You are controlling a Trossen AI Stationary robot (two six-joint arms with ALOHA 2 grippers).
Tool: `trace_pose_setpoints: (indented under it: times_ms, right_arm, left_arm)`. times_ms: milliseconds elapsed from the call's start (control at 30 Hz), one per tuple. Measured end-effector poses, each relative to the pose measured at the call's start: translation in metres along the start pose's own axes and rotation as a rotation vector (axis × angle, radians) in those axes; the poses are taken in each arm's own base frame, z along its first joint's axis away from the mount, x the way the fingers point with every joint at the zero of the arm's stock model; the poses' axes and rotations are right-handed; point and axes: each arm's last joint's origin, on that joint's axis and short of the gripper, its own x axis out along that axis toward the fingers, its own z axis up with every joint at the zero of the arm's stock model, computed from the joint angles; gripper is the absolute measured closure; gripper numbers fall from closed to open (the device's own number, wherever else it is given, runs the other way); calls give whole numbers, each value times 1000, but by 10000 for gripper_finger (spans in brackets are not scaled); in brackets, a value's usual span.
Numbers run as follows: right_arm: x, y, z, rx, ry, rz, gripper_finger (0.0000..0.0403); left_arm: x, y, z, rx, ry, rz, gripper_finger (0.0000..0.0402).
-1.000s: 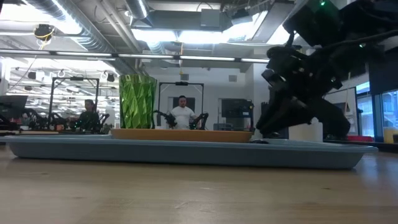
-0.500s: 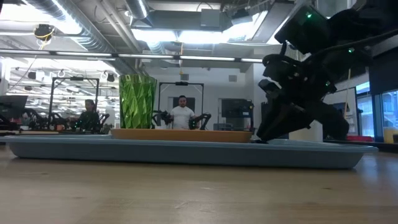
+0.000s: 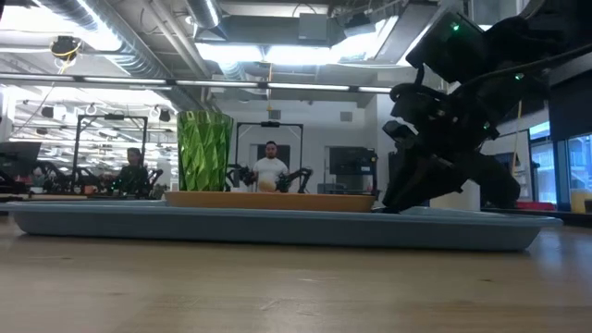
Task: Pick and place plate/cup/fork/spoon on tray
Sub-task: Put the blue spoon on the blue tray to the right of the orange plate
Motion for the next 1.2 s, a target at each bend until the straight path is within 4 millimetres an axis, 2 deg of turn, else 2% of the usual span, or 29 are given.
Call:
trace_pose_setpoints:
  times_ms: [667, 800, 1033, 1200]
  right_arm:
    - [8, 3, -4, -10, 47, -29, 331]
    - [8, 3, -4, -8, 52, -38, 346]
    - [8, 3, -5, -8, 54, -42, 395]
    - [7, 2, -4, -8, 50, -40, 397]
  left_arm:
    - [4, 4, 4, -8, -4, 15, 349]
    - [5, 5, 4, -10, -5, 18, 349]
    - [5, 4, 4, -11, -5, 17, 349]
    - [5, 4, 4, -13, -6, 16, 349]
